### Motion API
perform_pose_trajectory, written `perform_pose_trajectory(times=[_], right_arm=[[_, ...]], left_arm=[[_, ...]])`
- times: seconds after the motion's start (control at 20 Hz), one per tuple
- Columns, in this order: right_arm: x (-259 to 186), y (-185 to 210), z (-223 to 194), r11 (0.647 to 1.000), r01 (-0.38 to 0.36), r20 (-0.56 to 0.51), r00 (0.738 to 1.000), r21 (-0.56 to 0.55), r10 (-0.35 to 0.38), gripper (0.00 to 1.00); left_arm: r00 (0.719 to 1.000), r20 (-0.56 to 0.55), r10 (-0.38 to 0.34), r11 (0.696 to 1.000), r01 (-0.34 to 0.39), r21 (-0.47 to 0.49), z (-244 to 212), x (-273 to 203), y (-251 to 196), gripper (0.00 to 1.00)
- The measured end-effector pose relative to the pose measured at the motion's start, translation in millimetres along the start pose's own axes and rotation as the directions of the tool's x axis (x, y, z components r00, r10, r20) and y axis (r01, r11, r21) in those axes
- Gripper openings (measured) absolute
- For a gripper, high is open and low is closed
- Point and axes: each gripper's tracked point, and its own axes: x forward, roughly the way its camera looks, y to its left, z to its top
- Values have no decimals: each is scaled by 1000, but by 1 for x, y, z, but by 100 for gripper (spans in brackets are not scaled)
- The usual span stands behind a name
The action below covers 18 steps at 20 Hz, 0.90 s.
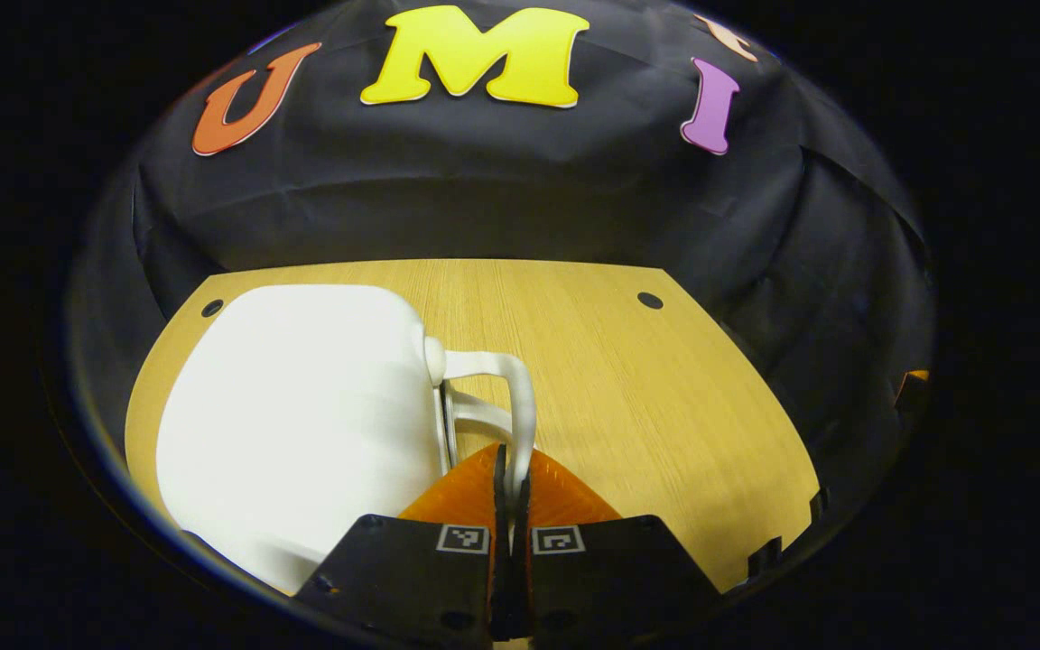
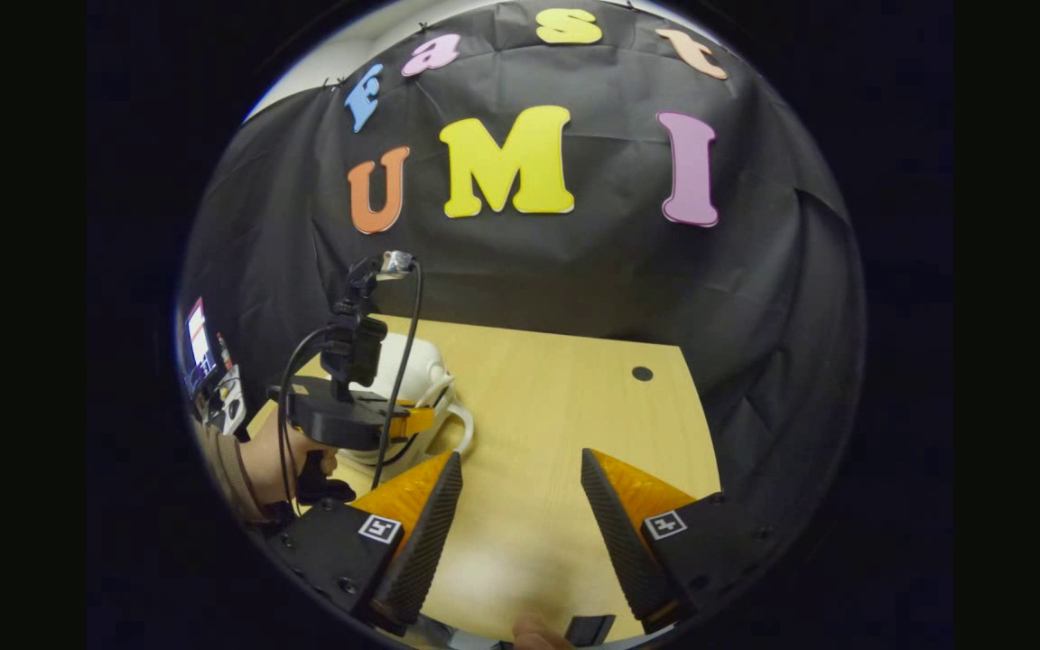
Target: First open the suitcase, pack the skin care products into it, and then close the suitcase.
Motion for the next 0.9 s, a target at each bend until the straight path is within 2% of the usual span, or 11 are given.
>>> perform_pose_trajectory(times=[0.2, 0.35, 0.4, 0.45, 0.5, 0.55, 0.6, 0.65, 0.75, 0.8, 0.9], right_arm=[[4, -11, -9, 999, 35, -20, 999, 34, -34, 79], [4, -12, -10, 997, 58, -19, 998, 42, -57, 79], [4, -11, -6, 997, 64, -14, 998, 38, -64, 77], [1, -9, -3, 997, 68, -2, 998, 34, -68, 77], [-1, -7, 3, 997, 71, 13, 997, 30, -72, 79], [-3, -6, 10, 996, 80, 33, 996, 27, -81, 78], [-7, -10, 21, 996, 88, 53, 995, 26, -89, 79], [-10, -7, 28, 996, 90, 75, 993, 25, -91, 78], [-15, -1, 43, 995, 99, 118, 988, 16, -100, 79], [-18, 2, 50, 995, 101, 136, 985, 12, -102, 77], [-20, 11, 63, 994, 105, 169, 980, 8, -105, 79]], left_arm=[[997, -5, 76, 990, -75, 123, -6, 10, 1, 4], [994, -3, 111, 982, -110, 156, -8, 10, 1, 5], [996, -6, 94, 986, -93, 142, -9, 11, -4, 7], [996, -18, 82, 990, -79, 114, -10, 5, -9, 23], [996, -17, 86, 993, -84, 79, -11, 3, -11, 46], [996, -7, 87, 995, -86, 51, -6, -5, -11, 49], [996, 15, 88, 996, -88, 29, 1, -13, -11, 60], [996, 35, 81, 997, -82, 14, 6, -23, -12, 67], [993, 70, 94, 996, -94, -6, 18, -45, -5, 100], [989, 92, 114, 994, -113, -16, 24, -58, 1, 100], [976, 146, 161, 987, -157, -39, 39, -88, 19, 99]])
